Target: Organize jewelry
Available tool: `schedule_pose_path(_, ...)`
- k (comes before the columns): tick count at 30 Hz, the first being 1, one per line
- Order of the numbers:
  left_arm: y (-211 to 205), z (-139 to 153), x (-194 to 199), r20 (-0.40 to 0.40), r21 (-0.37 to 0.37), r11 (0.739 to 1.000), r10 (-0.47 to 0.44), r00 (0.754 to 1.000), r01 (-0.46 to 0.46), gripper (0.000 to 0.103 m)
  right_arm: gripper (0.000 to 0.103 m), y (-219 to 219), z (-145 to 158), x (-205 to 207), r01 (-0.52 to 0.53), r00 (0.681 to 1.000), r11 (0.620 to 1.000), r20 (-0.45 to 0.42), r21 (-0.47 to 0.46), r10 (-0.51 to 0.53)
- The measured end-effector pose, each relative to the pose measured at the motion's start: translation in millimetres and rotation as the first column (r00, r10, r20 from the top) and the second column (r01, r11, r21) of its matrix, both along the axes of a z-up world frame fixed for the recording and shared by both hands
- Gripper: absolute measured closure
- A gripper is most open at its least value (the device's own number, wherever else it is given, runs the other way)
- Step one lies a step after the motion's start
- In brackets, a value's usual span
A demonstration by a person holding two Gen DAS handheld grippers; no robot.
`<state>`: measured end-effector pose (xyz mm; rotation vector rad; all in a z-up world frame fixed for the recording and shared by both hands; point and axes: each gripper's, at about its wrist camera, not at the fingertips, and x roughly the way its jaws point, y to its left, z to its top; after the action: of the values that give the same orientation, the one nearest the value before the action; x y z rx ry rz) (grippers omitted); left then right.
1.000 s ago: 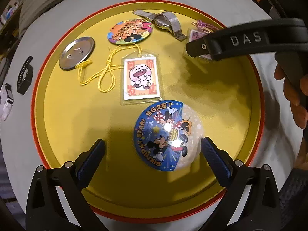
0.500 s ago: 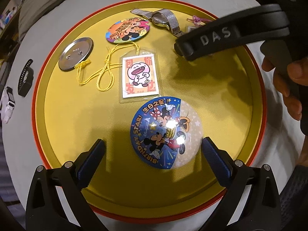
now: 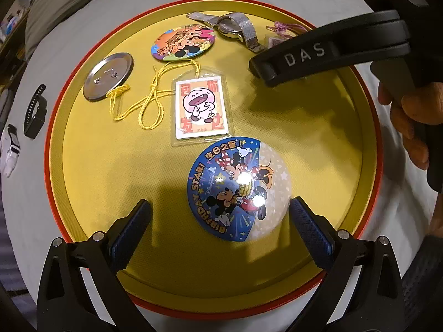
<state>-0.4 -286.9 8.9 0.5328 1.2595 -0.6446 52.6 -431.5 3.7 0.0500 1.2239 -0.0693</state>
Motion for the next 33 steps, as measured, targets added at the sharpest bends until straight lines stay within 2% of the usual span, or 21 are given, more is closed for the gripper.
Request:
schedule_pose_path(2, -1.1, 0.3, 0.2, -0.001, 0.001, 1.0, -0.002, 1.0, 0.002, 0.006, 0.03, -1.4, 1.7, -1.5, 0.004, 1.0, 1.0, 0.004, -0.001, -0.004)
schedule_pose_path(6, -0.4, 1.3, -0.3, 0.0, 0.002, 1.0, -0.006, 1.0, 0.006, 0.008, 0.03, -4.7, 3.4, -3.5, 0.003, 1.0, 1.0, 0.008, -0.001, -0.003)
schedule_pose_path(12, -5.0, 6.3, -5.6, 0.004, -0.005, 1.0, -0.024, 1.0, 0.024, 0.018, 0.03, -4.2, 3.8, -3.6, 0.006, 1.0, 1.0, 0.01, 0.001, -0.006)
schedule_pose_path(16, -8.0, 12.2, -9.8, 0.011, -0.015, 0.999, -0.031, 0.999, 0.031, 0.031, 0.03, -2.1, 3.8, -4.4, 0.01, 1.0, 1.0, 0.01, 0.007, -0.01)
schedule_pose_path(18, -10.3, 15.6, -11.3, 0.011, -0.017, 0.999, -0.035, 0.999, 0.035, 0.033, 0.03, -3.2, 4.7, -4.2, 0.011, 1.0, 1.0, 0.01, 0.009, -0.011)
schedule_pose_path(23, -10.1, 20.2, -10.0, 0.003, -0.024, 0.999, -0.044, 0.999, 0.044, 0.032, 0.03, -2.3, 4.9, -3.0, 0.01, 1.0, 1.0, 0.008, 0.011, -0.01)
schedule_pose_path(25, -9.2, 19.0, -7.3, 0.005, -0.013, 0.999, -0.05, 0.999, 0.05, 0.023, 0.03, -3.3, 5.9, -2.5, 0.009, 1.0, 1.0, 0.006, 0.012, -0.009)
schedule_pose_path(27, -4.7, 14.5, 1.1, 0.006, -0.011, 0.998, -0.054, 0.999, 0.054, 0.018, 0.03, -2.8, 5.7, -1.9, 0.009, 1.0, 1.0, 0.006, 0.011, -0.009)
schedule_pose_path(33, -2.4, 14.6, 14.6, -0.001, -0.038, 0.997, -0.061, 0.998, 0.06, 0.018, 0.03, -2.9, 6.5, -0.9, 0.011, 1.0, 1.0, 0.005, 0.016, -0.011)
